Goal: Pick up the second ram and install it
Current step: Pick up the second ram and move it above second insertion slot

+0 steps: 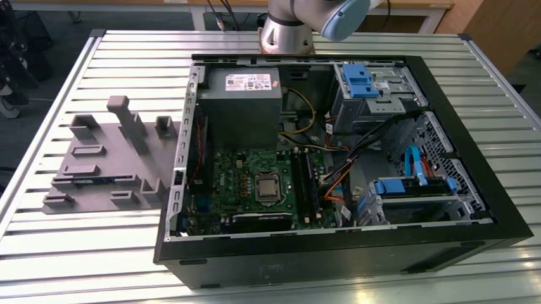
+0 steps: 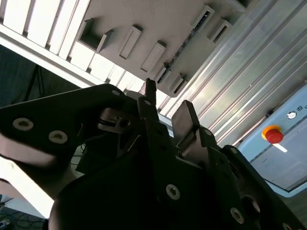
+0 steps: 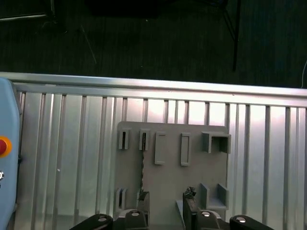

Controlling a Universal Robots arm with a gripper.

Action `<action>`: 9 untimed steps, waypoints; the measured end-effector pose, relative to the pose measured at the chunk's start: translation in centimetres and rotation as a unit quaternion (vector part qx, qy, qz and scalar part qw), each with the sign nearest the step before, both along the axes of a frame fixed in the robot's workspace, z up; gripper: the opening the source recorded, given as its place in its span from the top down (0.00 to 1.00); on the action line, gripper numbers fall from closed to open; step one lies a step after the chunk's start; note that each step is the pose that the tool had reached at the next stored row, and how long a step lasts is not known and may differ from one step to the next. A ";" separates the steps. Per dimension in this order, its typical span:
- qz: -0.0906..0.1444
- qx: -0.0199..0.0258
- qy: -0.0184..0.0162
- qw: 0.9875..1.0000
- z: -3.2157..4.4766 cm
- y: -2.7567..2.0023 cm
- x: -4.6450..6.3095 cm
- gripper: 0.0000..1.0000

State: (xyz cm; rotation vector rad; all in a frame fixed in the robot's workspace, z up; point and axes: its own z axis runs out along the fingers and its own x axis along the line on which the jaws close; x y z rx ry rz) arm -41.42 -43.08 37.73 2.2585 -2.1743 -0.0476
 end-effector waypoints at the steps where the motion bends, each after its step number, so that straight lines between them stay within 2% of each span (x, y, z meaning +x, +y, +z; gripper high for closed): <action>1: 0.000 0.000 0.000 1.000 0.00 0.00 0.0 0.59; 2: 0.000 0.000 0.000 1.000 -0.02 0.00 0.0 0.53; 3: 0.000 0.000 0.000 1.000 -0.06 0.00 0.0 0.53; 4: 0.000 0.000 0.000 1.000 -0.17 0.00 0.0 0.47; 9: -0.011 0.000 0.000 1.000 -0.80 0.00 0.0 0.47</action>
